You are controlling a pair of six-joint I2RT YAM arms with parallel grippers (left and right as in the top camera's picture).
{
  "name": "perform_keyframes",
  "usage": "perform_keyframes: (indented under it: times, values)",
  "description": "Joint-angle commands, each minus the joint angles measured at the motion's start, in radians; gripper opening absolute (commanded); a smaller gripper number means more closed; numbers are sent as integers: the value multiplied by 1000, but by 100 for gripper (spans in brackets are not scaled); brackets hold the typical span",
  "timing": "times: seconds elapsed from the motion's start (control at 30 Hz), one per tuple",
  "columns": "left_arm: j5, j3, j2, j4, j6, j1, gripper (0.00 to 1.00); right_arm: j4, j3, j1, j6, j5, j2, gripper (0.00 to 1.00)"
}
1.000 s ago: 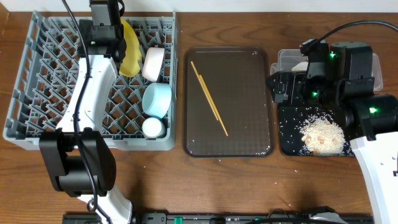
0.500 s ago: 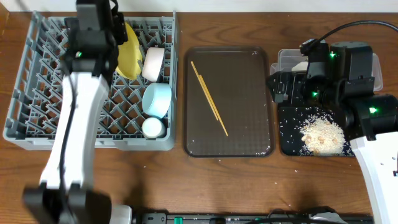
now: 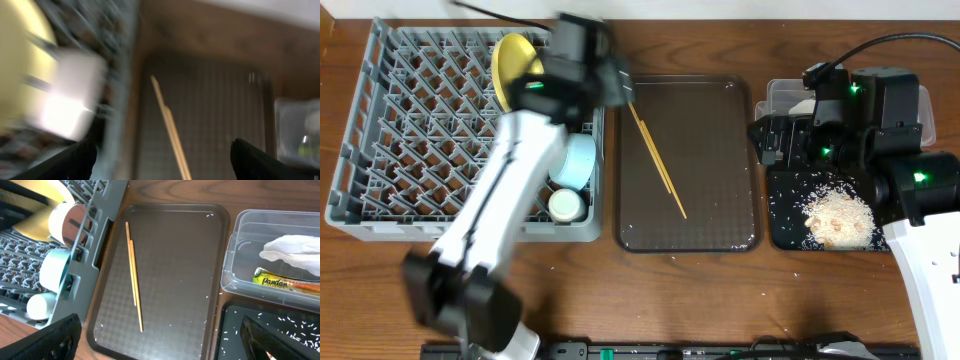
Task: Sort waste into correct bins and load items into the dishwasher
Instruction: 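Release the plate in the rack and move the left gripper to the chopsticks, then grasp one wooden chopstick on the dark tray with the left gripper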
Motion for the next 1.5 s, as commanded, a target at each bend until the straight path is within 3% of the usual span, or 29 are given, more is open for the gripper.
perform_keyframes:
  times: [0.0, 0.37, 0.67, 1.47]
  values:
    - [21, -14, 87, -5, -130, -59, 87, 0, 6, -1, 10, 3, 0, 99]
    - [-3, -14, 295, 63, -220, -170, 87, 0, 6, -1, 10, 3, 0, 99]
    - [-2, -14, 397, 159, -220, -196, 86, 0, 6, -1, 10, 3, 0, 99]
    - [-22, -30, 419, 233, -232, -206, 86, 0, 6, -1, 10, 3, 0, 99]
